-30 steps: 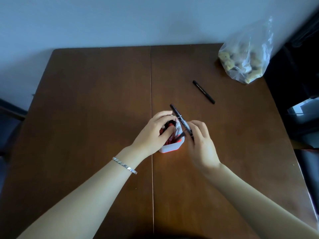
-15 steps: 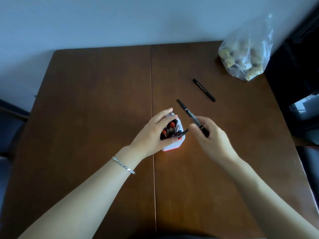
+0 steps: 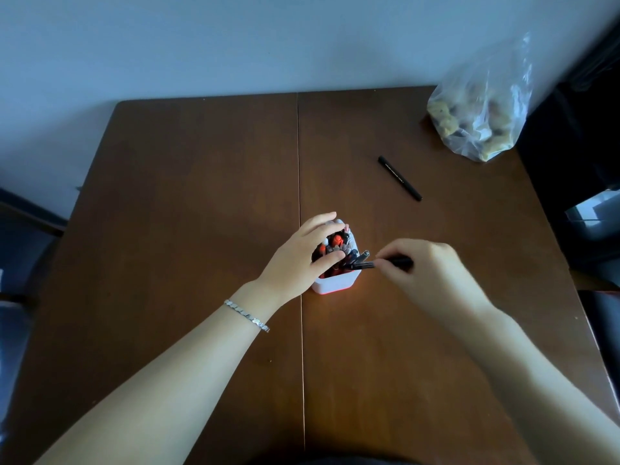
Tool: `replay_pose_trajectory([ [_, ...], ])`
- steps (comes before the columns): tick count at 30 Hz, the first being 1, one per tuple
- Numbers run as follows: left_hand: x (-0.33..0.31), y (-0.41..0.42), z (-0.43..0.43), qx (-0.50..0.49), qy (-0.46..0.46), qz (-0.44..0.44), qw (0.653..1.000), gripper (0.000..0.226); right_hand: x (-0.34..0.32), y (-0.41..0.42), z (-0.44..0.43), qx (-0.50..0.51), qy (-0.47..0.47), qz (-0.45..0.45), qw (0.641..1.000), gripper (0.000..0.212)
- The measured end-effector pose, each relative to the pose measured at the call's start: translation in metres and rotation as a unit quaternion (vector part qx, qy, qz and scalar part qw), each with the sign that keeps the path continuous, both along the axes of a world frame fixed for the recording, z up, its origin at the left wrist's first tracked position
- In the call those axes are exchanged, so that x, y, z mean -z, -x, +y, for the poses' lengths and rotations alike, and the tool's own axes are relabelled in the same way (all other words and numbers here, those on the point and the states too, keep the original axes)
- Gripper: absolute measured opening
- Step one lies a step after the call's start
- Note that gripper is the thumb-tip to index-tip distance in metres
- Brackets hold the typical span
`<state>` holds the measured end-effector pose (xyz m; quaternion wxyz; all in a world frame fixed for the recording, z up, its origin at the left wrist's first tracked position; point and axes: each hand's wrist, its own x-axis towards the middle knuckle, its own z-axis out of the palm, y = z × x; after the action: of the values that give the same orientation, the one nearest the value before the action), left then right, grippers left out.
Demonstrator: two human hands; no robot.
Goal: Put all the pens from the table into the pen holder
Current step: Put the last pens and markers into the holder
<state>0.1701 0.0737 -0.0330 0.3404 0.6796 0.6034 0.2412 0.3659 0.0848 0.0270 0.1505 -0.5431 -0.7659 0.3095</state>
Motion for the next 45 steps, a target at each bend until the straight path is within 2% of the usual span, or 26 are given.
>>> replay_pose_trajectory([
  [2,-0.001,0.0,-0.002,-0.004,0.004,-0.011,1.0,0.04,0.024,0.022,0.006,0.013,-0.015,-0.007,1.0,0.01],
  [3,-0.001,0.0,-0.003,-0.004,0.007,-0.016,1.0,0.043,0.036,0.031,0.006,0.016,-0.054,-0.006,0.998,0.014],
  [5,0.001,0.002,-0.008,-0.001,0.019,-0.028,0.999,0.058,0.062,0.042,-0.001,0.015,-0.13,-0.006,0.991,0.026],
  [8,0.01,0.007,-0.015,-0.004,0.029,-0.01,1.0,0.086,0.093,0.045,-0.02,0.006,-0.165,-0.028,0.986,0.046],
  [11,0.016,0.006,-0.017,-0.006,0.009,0.04,0.999,0.093,0.098,0.044,-0.026,-0.009,-0.192,-0.109,0.975,0.059],
  [14,0.015,0.003,-0.012,-0.016,-0.004,0.057,0.998,0.095,0.083,0.046,-0.022,-0.087,-0.208,-0.204,0.953,0.063],
  [16,0.012,0.002,-0.009,-0.021,0.017,0.036,0.999,0.098,0.069,0.037,-0.011,-0.18,-0.188,-0.165,0.951,0.06],
  [18,0.011,0.002,-0.007,-0.029,0.043,0.019,0.998,0.095,0.051,0.023,0.014,-0.213,-0.068,-0.022,0.975,0.052],
  [20,0.011,0.003,-0.005,-0.032,0.067,0.01,0.997,0.092,0.043,0.007,0.053,-0.117,-0.007,0.073,0.99,0.032],
  [21,0.012,0.004,-0.005,-0.031,0.075,0.002,0.997,0.092,0.046,-0.001,0.075,-0.038,-0.015,0.075,0.996,0.025],
  [24,0.012,0.004,-0.005,-0.028,0.082,-0.002,0.996,0.093,0.073,-0.011,0.135,0.118,-0.03,-0.037,0.992,0.028],
  [29,0.014,0.004,-0.005,-0.033,0.076,0.003,0.997,0.091,0.115,0.004,0.185,0.155,0.033,-0.219,0.963,0.043],
  [33,0.014,0.004,-0.006,-0.03,0.073,0.003,0.997,0.089,0.137,0.003,0.184,0.187,0.075,-0.274,0.94,0.032],
  [35,0.013,0.004,-0.007,-0.02,0.067,0.013,0.997,0.087,0.139,-0.003,0.175,0.206,0.117,-0.225,0.945,0.028],
  [38,0.011,0.007,-0.014,-0.031,0.009,0.046,0.998,0.076,0.115,-0.011,0.147,0.194,0.186,-0.075,0.96,0.025],
  [41,0.007,0.013,-0.021,-0.069,-0.038,0.001,0.997,0.061,0.066,-0.025,0.105,0.17,0.136,-0.01,0.976,0.02],
  [45,0.006,0.016,-0.023,-0.079,-0.024,-0.04,0.996,0.049,-0.005,-0.048,0.033,0.13,0.064,0.079,0.986,0.023],
])
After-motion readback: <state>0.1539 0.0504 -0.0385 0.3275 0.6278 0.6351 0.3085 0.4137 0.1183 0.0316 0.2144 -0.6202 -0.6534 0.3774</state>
